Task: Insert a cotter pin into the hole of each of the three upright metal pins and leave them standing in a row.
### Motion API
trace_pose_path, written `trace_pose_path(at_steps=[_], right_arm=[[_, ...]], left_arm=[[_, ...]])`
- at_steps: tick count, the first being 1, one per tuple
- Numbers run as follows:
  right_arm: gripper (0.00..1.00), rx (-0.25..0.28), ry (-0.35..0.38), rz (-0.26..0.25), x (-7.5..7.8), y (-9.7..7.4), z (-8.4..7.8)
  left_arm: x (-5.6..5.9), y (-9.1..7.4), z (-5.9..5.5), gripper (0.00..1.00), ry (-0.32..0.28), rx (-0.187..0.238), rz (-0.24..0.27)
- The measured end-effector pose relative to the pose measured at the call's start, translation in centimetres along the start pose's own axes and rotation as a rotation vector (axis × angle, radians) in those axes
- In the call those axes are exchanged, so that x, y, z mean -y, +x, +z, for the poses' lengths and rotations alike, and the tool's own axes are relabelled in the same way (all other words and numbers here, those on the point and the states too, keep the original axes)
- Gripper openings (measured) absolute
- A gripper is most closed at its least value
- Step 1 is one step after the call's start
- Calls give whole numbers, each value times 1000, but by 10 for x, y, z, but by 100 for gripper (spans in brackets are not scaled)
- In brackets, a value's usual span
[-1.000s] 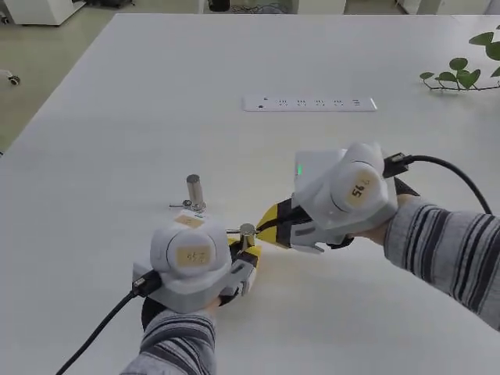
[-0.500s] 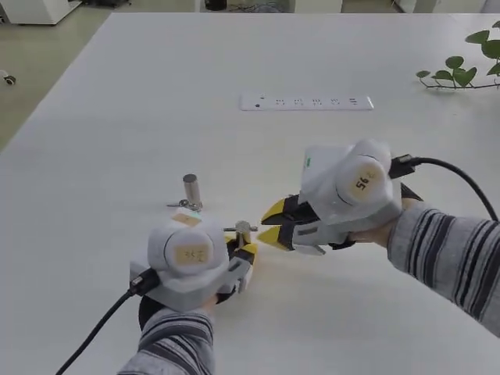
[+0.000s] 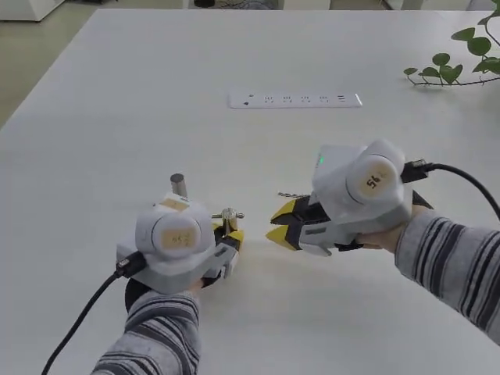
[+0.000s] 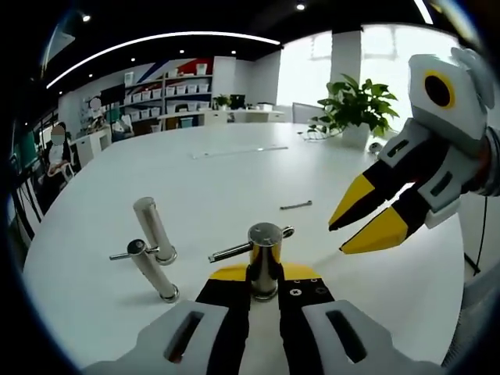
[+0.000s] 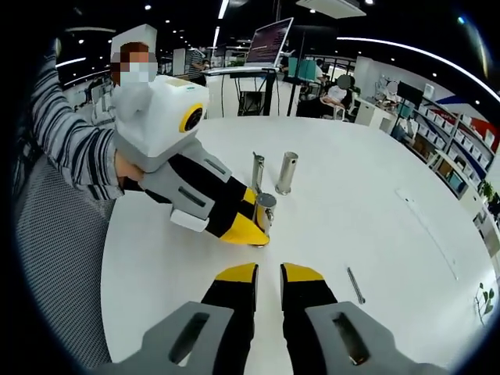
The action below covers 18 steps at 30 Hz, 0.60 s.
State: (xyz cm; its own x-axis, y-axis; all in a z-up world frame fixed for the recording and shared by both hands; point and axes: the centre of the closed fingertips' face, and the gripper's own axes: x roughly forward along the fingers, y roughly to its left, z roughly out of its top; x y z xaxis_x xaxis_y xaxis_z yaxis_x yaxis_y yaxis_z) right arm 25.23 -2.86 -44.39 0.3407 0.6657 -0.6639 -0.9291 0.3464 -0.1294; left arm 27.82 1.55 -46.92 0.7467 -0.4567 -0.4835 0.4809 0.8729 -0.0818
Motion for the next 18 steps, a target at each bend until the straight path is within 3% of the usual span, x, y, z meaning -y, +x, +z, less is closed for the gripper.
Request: trace_pose_path(at_steps=[4,18], right_arm=[[7,-3,3,-4,1,-2,-1],[8,-4,30,-16,3,-3,-6]], left_arm=[[-4,5,5,9,1,4,0],[-8,12,5,9,4,-15,13]])
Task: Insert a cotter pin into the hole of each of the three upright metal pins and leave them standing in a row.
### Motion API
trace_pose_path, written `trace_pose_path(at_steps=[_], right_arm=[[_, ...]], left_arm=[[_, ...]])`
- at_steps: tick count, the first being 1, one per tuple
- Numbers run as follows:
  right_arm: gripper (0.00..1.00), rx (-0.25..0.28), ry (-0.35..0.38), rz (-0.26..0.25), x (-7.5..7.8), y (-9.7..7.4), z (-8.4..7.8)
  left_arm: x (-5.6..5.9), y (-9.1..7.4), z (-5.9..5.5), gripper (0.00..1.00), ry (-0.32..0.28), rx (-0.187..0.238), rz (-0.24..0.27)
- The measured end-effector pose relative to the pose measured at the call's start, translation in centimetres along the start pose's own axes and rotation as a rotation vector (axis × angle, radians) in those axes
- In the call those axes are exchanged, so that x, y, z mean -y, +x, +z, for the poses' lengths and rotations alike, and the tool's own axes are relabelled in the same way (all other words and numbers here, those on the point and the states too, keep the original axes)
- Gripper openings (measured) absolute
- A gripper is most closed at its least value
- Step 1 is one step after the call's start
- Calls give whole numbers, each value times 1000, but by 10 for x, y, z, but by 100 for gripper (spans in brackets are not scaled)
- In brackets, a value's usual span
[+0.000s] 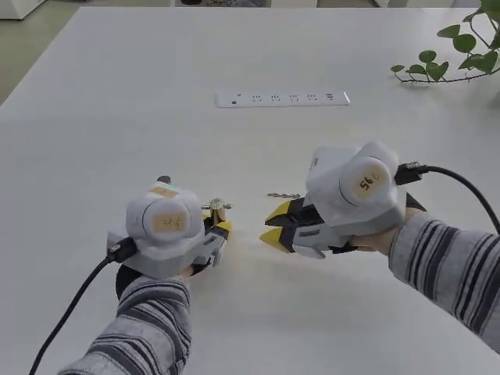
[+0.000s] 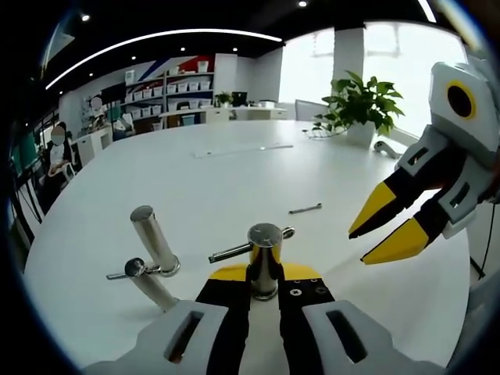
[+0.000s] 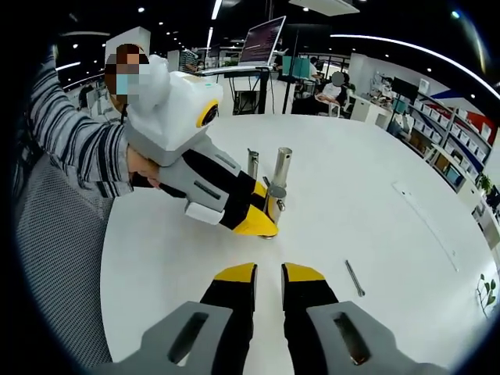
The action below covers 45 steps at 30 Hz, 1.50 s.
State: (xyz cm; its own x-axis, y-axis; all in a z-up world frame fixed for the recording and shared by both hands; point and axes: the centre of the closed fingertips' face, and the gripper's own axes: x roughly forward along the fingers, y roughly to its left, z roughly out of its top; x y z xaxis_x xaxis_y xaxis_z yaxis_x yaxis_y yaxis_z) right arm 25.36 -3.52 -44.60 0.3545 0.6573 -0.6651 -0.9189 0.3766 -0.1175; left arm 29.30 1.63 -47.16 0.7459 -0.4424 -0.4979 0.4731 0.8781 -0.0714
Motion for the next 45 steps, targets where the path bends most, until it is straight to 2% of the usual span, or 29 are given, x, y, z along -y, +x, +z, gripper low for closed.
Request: trace_pose_path(at_steps=[15,26,33,38,40,45], right_arm=[[9,-7,32,-1,0,2,-7],[11,-12,39,-1,0,1,-7],[13,-14,51,-12,1,-1,-6],[15,6,72,-17,2,-4,2],[16,18,78,-15,1,-5,8],[20,53,107,-6,0,-8,21]], left_arm=[[2,1,-1,10,9,6,5],[2,1,-1,11,-32,4,18],[4,-5,-5,17,-49,-18,6],[6,-14,-8,23,-39,-31,7],[8,-19,-9,23,-50,-36,-4],[11,-33,-9,32,-61,-36,-4]])
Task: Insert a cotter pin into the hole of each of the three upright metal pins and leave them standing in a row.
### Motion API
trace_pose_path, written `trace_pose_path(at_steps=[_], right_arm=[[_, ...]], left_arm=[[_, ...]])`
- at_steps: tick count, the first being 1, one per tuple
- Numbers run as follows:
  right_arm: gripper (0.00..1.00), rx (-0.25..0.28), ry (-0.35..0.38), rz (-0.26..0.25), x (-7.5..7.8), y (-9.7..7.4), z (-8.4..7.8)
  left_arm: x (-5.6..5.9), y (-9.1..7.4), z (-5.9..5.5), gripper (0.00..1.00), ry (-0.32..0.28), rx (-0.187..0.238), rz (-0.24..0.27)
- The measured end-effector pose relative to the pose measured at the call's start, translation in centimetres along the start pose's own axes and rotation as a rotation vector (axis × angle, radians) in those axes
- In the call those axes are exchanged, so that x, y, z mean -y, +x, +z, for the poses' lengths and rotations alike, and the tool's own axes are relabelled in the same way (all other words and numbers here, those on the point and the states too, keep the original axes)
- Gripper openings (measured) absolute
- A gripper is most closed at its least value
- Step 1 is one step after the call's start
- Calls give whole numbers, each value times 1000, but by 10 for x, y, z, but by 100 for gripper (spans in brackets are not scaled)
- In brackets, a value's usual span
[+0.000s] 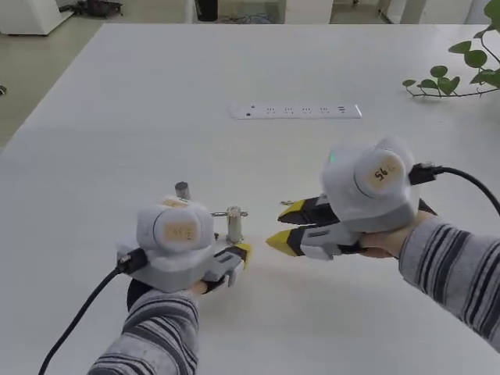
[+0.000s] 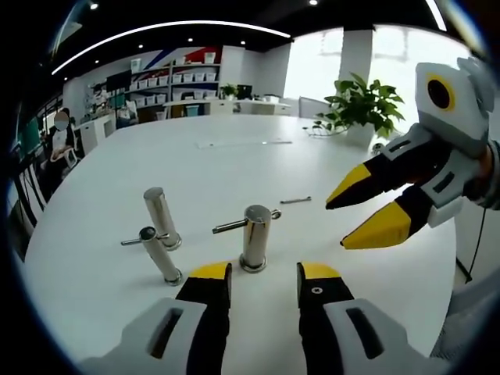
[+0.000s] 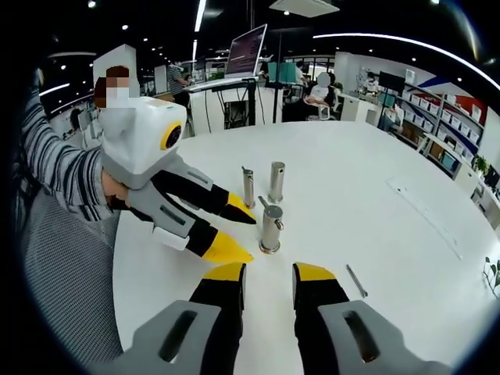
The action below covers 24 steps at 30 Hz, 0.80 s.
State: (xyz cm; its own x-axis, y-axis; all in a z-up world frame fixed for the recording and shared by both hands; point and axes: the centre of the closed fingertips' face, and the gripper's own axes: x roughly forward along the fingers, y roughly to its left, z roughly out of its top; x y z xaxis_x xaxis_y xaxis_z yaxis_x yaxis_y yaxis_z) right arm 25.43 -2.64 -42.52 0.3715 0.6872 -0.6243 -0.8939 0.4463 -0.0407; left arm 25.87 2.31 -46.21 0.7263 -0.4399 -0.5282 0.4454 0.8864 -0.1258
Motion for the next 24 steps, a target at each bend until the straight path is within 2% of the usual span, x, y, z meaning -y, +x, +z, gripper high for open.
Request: trace_pose_path(at_steps=[6,12,16,24], right_arm=[[24,38,50,15,-1,3,19],[28,52,52,34,-4,10,40],[29,59,40,47,-4,19,51],[30,68,76,59,-1,38,70]], left_arm=[[0,-17,4,41,-9,32,-2],[-3,-34,7,54,-8,61,4],[-6,-42,7,65,-13,74,9],[-13,-53,11,81,-4,95,9]])
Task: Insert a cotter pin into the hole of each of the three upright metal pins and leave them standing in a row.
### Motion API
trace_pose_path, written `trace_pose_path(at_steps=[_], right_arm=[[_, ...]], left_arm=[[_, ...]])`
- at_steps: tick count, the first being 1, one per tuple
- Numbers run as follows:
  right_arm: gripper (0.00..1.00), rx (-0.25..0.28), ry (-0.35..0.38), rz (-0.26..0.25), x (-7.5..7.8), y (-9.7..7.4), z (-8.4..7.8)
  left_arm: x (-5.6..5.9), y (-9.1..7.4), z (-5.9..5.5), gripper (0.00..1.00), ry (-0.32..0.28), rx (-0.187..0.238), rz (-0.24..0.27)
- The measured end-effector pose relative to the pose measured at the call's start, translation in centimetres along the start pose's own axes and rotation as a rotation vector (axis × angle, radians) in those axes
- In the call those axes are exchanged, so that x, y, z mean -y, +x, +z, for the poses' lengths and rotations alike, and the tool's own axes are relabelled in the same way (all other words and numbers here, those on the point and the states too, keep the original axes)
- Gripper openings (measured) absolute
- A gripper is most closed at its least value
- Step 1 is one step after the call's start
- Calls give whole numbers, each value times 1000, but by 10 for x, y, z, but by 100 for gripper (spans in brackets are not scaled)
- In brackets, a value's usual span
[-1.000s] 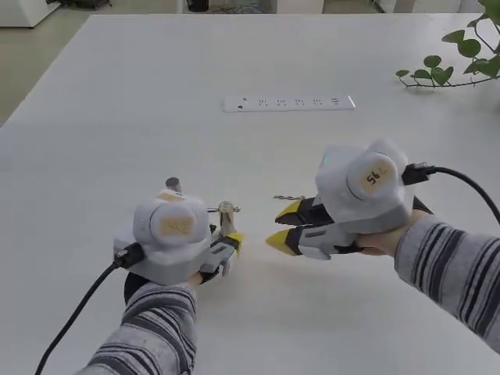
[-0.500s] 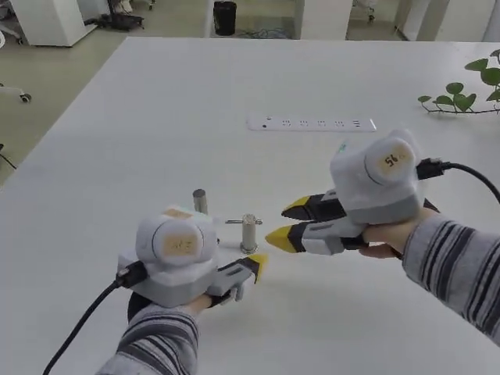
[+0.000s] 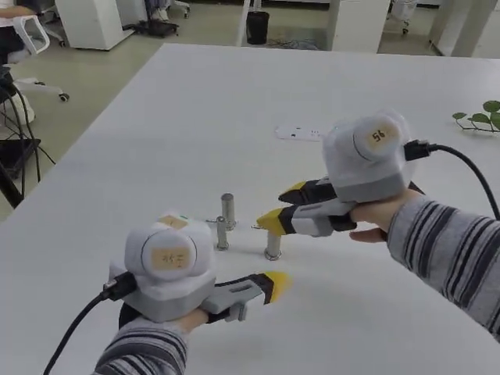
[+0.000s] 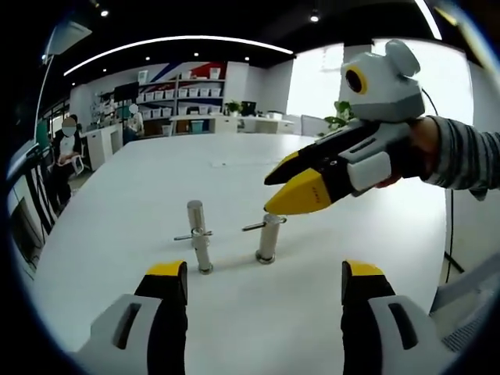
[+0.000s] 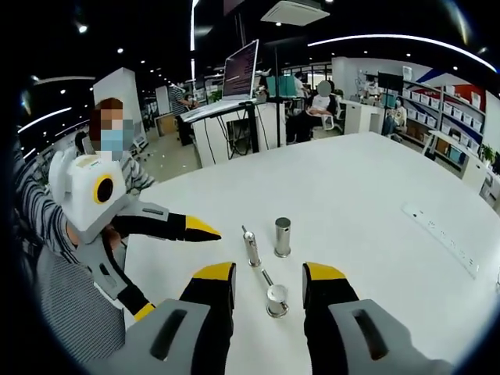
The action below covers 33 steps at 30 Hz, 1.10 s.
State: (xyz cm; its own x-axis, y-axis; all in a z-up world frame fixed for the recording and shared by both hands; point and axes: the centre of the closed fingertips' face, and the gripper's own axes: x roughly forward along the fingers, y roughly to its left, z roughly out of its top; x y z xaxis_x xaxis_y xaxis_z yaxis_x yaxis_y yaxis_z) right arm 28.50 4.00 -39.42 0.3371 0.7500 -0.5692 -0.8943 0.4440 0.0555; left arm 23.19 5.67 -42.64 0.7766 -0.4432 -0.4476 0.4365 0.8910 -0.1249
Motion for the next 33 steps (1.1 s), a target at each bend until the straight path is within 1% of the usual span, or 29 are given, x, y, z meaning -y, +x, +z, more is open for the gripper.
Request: trace_pose_path(at_steps=[2,3,6,8,10,12,14,15,18,20,21,25,28,30,33], right_arm=[[30,3,16,1,1,5,3],[30,4,19,2,2,8,5],[30,3,28,1,4,17,9],[30,1,26,-3,8,24,11],[30,0,19,-1,7,31,14],[28,1,20,0,8,39,17],[28,-11,40,-6,11,47,15],[28,-13,37,-9,15,55,16],[27,-21,34,-23,23,70,16],[26,-20,38,-28,20,73,17],[26,-18,40,-30,21,75,18],[24,-15,55,-33,26,89,19],[22,-31,51,-34,24,95,15],[21,-40,48,-38,25,100,14],[19,-52,49,-40,24,102,8]], left_arm=[[0,-2,1,85,-1,5,-5],[1,-3,3,86,1,15,-20],[2,-7,4,91,0,16,-36],[1,-8,3,96,8,17,-36],[-1,-11,2,99,16,19,-38],[-1,-13,1,99,26,19,-44],[-2,-14,0,99,42,17,-48],[-2,-15,0,99,48,17,-53],[-3,-17,-1,99,47,19,-62],[-4,-18,-1,99,41,22,-63],[-3,-19,-1,99,43,27,-68],[-6,-19,-4,99,39,27,-59],[-8,-20,-6,98,35,25,-52],[-9,-20,-7,98,32,20,-48],[-10,-20,-6,98,31,24,-44]])
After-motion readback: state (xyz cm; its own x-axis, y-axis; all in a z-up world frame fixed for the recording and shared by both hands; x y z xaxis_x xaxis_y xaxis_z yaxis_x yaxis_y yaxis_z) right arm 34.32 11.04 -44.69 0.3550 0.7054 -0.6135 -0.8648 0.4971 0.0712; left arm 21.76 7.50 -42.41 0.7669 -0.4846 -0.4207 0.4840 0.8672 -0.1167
